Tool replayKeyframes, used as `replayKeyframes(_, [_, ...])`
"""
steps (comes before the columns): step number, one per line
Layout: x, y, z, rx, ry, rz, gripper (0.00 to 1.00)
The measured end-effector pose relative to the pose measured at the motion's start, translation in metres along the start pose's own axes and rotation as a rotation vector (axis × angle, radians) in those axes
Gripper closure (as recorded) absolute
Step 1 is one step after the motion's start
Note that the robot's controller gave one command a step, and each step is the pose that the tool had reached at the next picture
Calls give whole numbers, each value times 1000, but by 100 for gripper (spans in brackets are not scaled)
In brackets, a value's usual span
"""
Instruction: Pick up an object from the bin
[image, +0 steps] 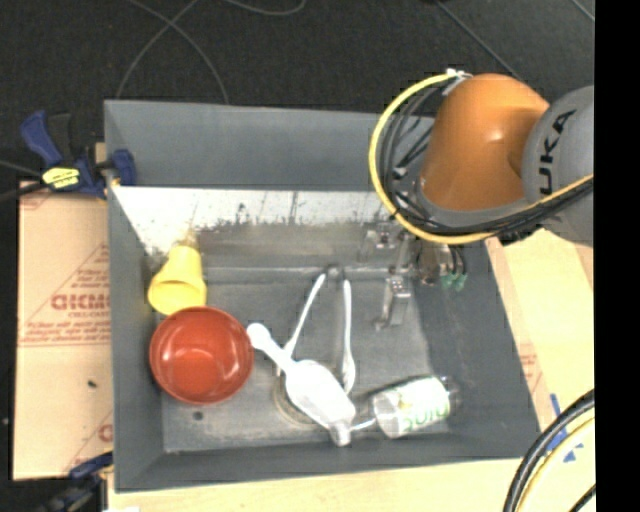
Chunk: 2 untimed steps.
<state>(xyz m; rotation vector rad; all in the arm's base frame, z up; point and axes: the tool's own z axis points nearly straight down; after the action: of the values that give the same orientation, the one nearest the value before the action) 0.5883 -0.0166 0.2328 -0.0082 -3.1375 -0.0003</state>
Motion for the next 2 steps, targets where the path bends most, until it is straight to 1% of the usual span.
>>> replayKeyframes(1, [-1, 0, -5, 0, -8, 0, 0])
replayKeyframes(2, [-16, -7, 103, 3, -10, -320, 0])
